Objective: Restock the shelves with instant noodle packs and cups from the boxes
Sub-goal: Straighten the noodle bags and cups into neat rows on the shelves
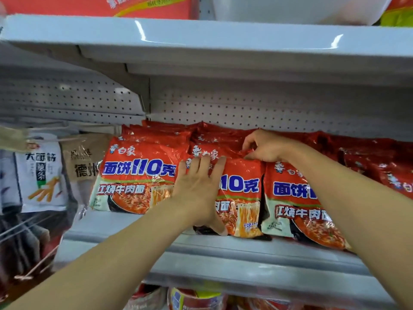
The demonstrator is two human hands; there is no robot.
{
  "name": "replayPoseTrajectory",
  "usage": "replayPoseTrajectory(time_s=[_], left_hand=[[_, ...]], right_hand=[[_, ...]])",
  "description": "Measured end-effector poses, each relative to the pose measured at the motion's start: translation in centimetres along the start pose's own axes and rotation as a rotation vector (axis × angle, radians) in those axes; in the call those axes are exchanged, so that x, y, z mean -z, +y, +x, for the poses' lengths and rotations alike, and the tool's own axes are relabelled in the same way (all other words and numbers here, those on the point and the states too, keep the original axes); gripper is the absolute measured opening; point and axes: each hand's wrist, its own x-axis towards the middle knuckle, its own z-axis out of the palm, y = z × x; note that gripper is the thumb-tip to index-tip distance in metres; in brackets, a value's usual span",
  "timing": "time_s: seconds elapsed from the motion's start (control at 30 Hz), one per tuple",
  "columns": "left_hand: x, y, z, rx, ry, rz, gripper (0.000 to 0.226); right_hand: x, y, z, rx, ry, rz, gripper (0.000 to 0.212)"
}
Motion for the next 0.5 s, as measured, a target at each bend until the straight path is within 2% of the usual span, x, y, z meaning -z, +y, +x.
replayPoseTrajectory(time_s=[0.1,0.2,0.33,0.4,0.5], left_hand=[[-0.5,-0.1,0.6,0.0,0.089,0.025,0.143],[-1.3,-0.2,1.1,0.0,0.202,0.052,0.142],[-1.9,-0.5,2.1,-0.009,0.258,0.067,0.14],[-2.1,-0.5,2.5,-0.016,0.256,0.068,0.14],[-2.2,-0.7,2.8,-0.052,0.261,0.067,0.141]], right_hand=[[0.2,0.3,-0.1,0.026,0.059,0.041,0.016],[0.5,0.6,-0.2,0.084,0.084,0.055,0.022],[1.5,1.0,-0.2,0.106,-0.005,0.032,0.017],[2.2,1.1,0.3,0.082,-0.041,0.132,0.006],[2.3,1.4,2.4,0.001,0.135,0.227,0.024]])
